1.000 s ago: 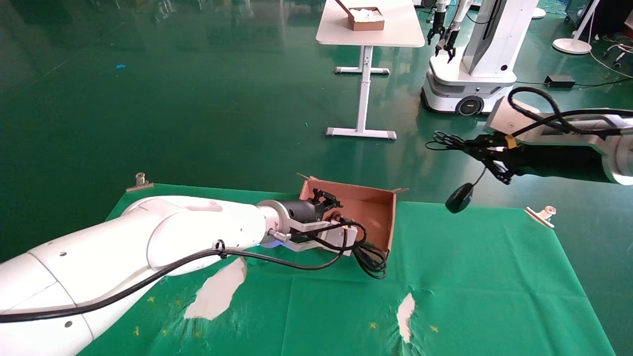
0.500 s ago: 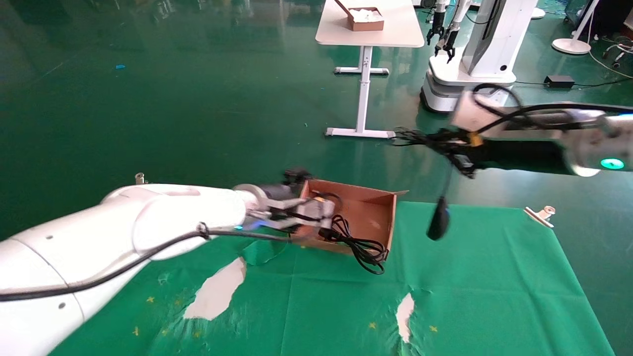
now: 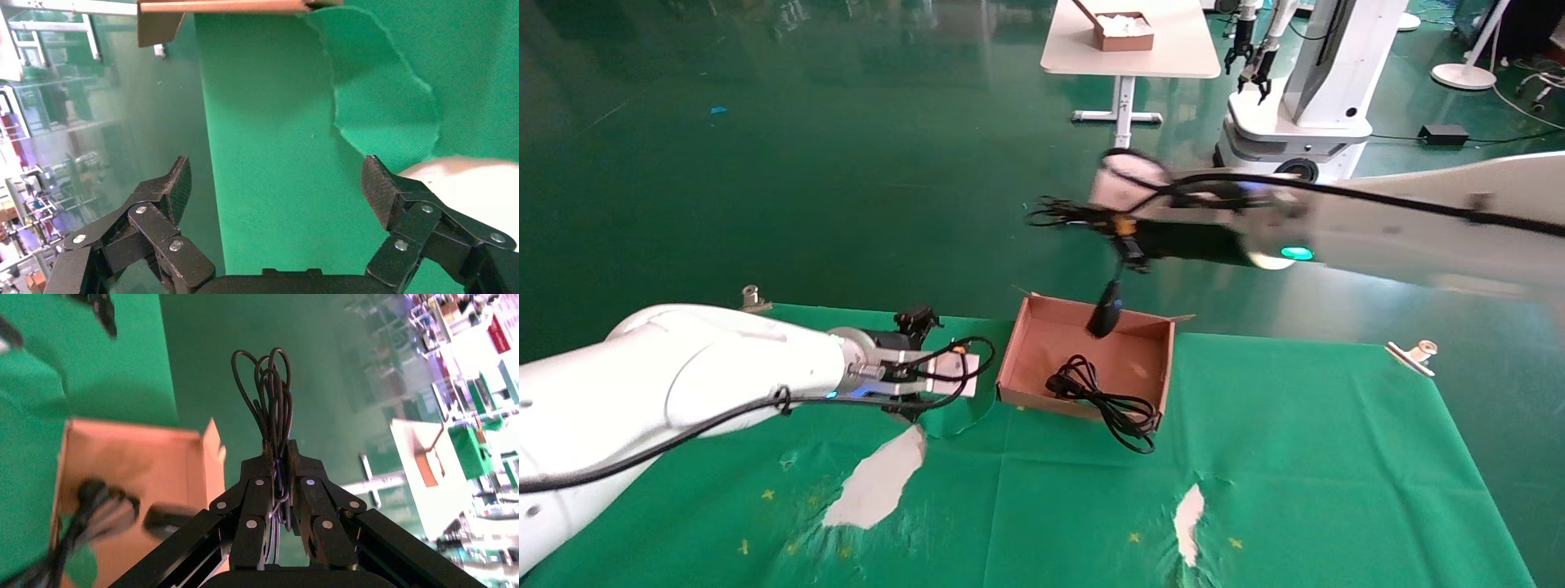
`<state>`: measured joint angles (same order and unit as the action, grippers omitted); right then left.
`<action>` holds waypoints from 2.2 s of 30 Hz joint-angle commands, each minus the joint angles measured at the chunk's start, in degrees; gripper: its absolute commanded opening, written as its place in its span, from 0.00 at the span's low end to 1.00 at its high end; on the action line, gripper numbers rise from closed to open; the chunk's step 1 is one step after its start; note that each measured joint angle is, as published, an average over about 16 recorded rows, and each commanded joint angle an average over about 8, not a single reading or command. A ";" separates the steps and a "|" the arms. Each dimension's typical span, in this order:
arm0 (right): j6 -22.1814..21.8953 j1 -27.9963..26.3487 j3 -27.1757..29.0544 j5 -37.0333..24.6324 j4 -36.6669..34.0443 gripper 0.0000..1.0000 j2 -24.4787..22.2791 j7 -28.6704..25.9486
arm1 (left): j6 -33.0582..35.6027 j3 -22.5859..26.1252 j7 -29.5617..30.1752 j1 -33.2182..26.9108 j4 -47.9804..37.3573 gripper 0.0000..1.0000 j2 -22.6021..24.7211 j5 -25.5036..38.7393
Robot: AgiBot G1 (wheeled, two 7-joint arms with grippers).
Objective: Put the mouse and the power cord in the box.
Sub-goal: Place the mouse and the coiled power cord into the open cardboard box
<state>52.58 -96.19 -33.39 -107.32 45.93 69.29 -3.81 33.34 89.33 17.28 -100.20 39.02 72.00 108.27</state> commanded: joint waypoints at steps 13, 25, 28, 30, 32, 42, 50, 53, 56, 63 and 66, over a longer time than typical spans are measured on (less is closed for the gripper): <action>-8.40 0.55 -6.21 -3.19 -15.79 0.62 8.94 5.90 | 1.37 1.86 12.79 -0.33 9.29 1.00 -3.14 9.73; -9.57 0.85 -6.97 -3.59 -16.67 1.00 9.12 5.67 | 1.59 1.99 13.29 -0.34 9.75 1.00 -3.33 10.33; -9.22 0.77 -6.74 -3.48 -16.33 1.00 8.98 5.74 | 1.54 1.94 13.16 -0.34 9.63 1.00 -3.24 10.14; -8.98 0.80 -6.59 -3.31 -16.10 1.00 8.85 5.75 | 1.51 1.91 13.09 -0.33 9.56 1.00 -3.21 10.04; -8.66 0.95 -6.40 -2.94 -15.79 1.00 8.60 5.71 | 1.49 1.90 13.04 -0.33 9.51 1.00 -3.20 9.98; -3.36 5.19 -3.37 5.68 -10.29 1.00 3.19 4.13 | 1.49 1.89 13.00 -0.33 9.47 1.00 -3.21 9.94; 2.18 9.66 -0.22 14.76 -4.54 1.00 -2.50 2.45 | 1.49 1.89 13.00 -0.33 9.47 1.00 -3.21 9.94; 4.25 11.33 0.96 18.15 -2.38 1.00 -4.63 1.82 | 1.49 1.89 13.00 -0.33 9.47 1.00 -3.21 9.94; 6.33 13.01 2.14 21.55 -0.22 1.00 -6.76 1.19 | 1.49 1.89 13.00 -0.33 9.47 1.00 -3.21 9.94; 11.19 16.93 4.90 29.52 4.84 1.00 -11.75 -0.28 | 3.56 -1.15 12.27 1.26 10.53 1.00 -4.59 6.91; 13.26 18.60 6.08 32.92 7.00 1.00 -13.88 -0.91 | 5.93 -4.66 11.38 3.08 11.72 1.00 -6.17 3.37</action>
<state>65.86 -77.57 -27.30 -74.36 52.95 55.38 -4.73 39.48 84.35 28.56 -96.96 50.83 65.69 111.30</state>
